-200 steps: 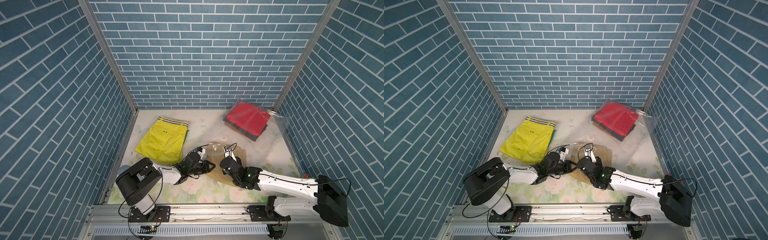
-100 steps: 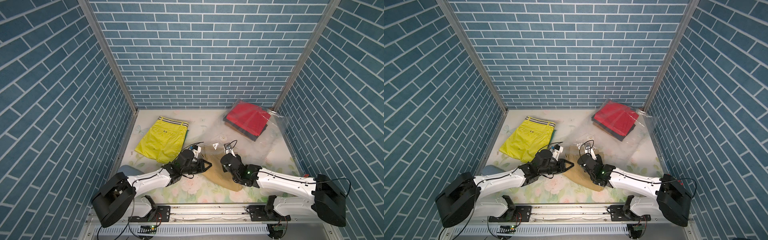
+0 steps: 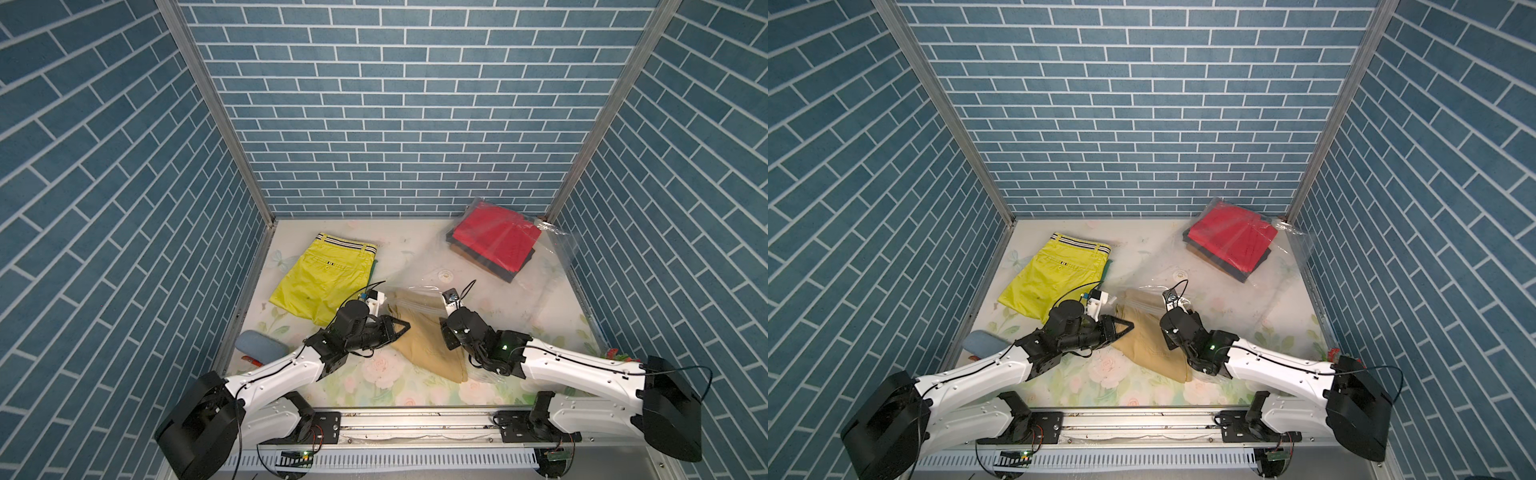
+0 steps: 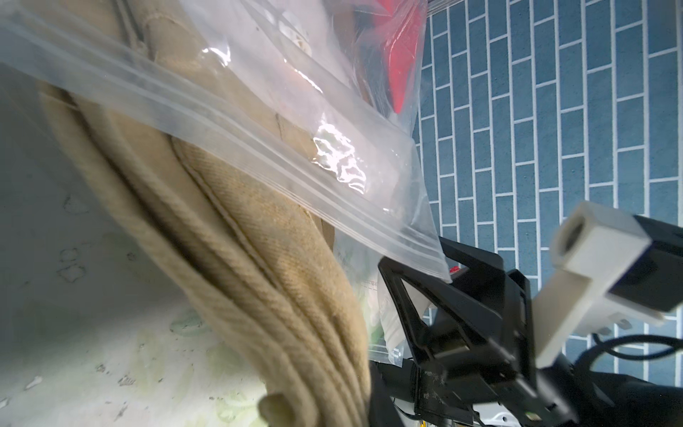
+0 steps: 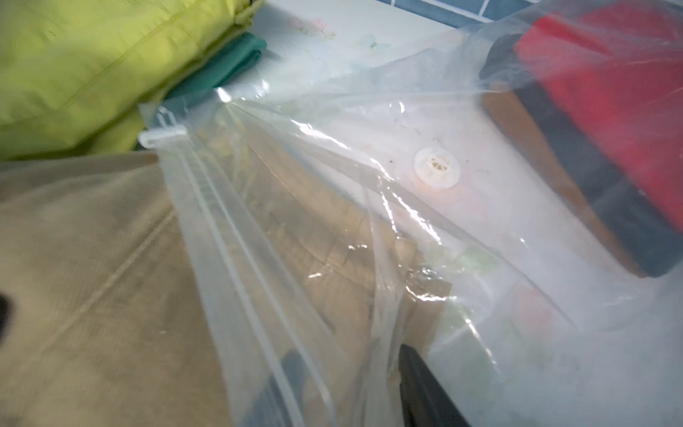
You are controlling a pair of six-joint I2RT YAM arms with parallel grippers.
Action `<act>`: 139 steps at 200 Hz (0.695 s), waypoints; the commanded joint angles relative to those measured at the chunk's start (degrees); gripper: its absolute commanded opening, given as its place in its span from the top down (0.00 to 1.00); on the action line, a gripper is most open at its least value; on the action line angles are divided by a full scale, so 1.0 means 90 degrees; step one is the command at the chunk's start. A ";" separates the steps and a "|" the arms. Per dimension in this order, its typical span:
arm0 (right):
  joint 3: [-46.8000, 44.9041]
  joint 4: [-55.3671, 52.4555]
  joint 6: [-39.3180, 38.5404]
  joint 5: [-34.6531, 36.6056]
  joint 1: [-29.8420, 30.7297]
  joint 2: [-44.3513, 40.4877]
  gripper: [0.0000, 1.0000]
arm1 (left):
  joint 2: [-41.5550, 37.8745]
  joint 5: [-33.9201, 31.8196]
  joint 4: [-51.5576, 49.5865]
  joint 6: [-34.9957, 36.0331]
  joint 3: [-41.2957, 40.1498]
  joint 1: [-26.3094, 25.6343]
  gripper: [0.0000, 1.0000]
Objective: Take the trousers out of the vacuum bag
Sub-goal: Take out the trousers from the vacuum bag.
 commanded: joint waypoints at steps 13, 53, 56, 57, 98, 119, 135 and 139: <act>0.0078 -0.0542 -0.0048 -0.0284 0.0525 -0.0571 0.38 | -0.0183 -0.0132 0.0340 -0.0051 0.0069 0.0208 1.00; 0.0047 -0.0962 0.0017 -0.0189 0.1289 -0.0980 0.32 | -0.0190 -0.0079 -0.0012 -0.0024 0.0116 0.0507 1.00; 0.0048 -0.0980 0.0026 -0.0173 0.1343 -0.1005 0.32 | -0.0190 -0.0079 -0.0024 -0.0024 0.0114 0.0536 1.00; 0.0040 -0.0988 0.0034 -0.0170 0.1362 -0.1009 0.32 | -0.0190 -0.0079 -0.0027 -0.0024 0.0111 0.0542 1.00; -0.0119 -0.1017 0.0169 -0.0049 0.2007 -0.1104 0.32 | -0.0122 -0.0079 -0.0220 -0.0016 0.0210 0.0687 1.00; -0.0145 -0.0913 0.0215 -0.0013 0.2230 -0.0874 0.33 | -0.0073 -0.0097 -0.0291 -0.0010 0.0284 0.0711 1.00; -0.0133 -0.0784 0.0226 0.0043 0.2384 -0.0602 0.34 | -0.0072 -0.0127 -0.0360 -0.0003 0.0311 0.0733 1.00; -0.0133 -0.0729 0.0227 0.0061 0.2411 -0.0533 0.34 | -0.0072 -0.0127 -0.0371 -0.0002 0.0313 0.0735 1.00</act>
